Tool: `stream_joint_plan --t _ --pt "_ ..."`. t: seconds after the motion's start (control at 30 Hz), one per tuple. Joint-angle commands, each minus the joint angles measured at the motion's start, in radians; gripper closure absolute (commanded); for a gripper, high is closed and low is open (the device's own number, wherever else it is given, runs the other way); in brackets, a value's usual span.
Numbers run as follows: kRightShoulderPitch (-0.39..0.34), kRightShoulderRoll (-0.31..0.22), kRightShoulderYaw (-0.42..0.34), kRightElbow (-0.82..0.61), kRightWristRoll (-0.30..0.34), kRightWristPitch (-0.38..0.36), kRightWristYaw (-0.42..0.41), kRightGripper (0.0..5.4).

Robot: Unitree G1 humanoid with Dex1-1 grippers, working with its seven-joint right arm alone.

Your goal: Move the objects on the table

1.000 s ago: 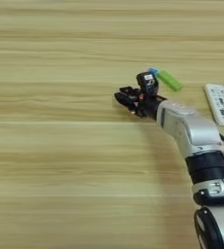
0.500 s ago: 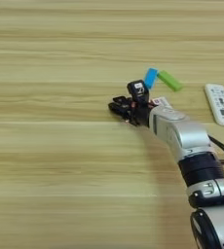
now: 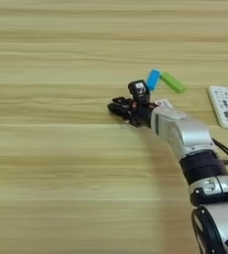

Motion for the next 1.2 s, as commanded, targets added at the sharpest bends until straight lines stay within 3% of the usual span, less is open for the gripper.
stream_joint_plan --t 0.03,0.77,1.2 --pt "-0.069 -0.018 -0.024 -0.014 0.007 -0.018 -0.004 2.93" --pt "-0.06 -0.024 -0.011 -0.02 -0.007 -0.023 0.014 2.93" --pt "-0.058 -0.025 -0.008 -0.017 -0.017 -0.044 0.011 1.39"
